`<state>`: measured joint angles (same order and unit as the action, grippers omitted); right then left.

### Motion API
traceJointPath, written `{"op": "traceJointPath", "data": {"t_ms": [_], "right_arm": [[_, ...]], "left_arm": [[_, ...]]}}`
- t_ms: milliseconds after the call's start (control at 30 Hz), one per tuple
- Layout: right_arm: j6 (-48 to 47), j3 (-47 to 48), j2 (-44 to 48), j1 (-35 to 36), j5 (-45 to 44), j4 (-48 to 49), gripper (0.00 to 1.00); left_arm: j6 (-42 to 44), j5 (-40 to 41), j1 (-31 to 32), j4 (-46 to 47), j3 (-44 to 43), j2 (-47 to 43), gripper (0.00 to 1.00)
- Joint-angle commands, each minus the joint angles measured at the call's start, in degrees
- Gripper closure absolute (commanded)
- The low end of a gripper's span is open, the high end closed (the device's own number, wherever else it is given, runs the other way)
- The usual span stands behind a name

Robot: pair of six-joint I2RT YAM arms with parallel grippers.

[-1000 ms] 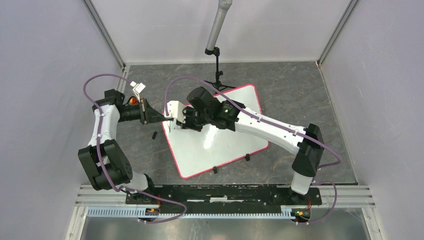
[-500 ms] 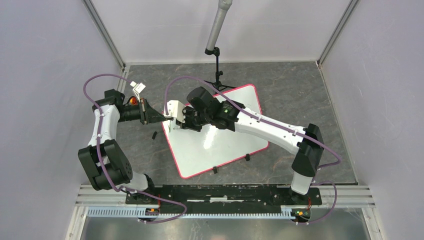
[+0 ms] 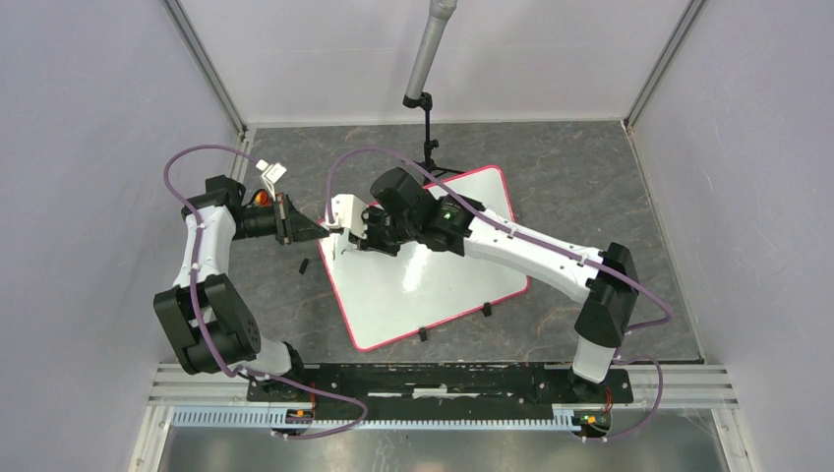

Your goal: Write a sentence on the whiteboard

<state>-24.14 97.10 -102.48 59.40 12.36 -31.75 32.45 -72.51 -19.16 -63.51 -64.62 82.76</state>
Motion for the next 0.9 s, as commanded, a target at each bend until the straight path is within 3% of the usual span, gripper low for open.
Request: {"op": "traceJointPath", "data": {"t_ms": [0,367,867], "right_arm": [[-1.37,1.74,1.16,-1.48,-4.14,-0.68,1.00],[-0.37,6.61,-1.53,-0.62,-2.34,-1.02,1.00],[-0.29,1.99,-1.15,0.94,-0.65,-1.26,1.00]], "left_arm": [[2.09,-0.44,-0.35,0.11,-0.50,-1.50,0.98],[2.01,-0.35,-0.35,0.13,-0.51,-1.43,0.98],[2.00,-0.26,-0.35,0.13,-0.42,-1.56,0.97]]}}
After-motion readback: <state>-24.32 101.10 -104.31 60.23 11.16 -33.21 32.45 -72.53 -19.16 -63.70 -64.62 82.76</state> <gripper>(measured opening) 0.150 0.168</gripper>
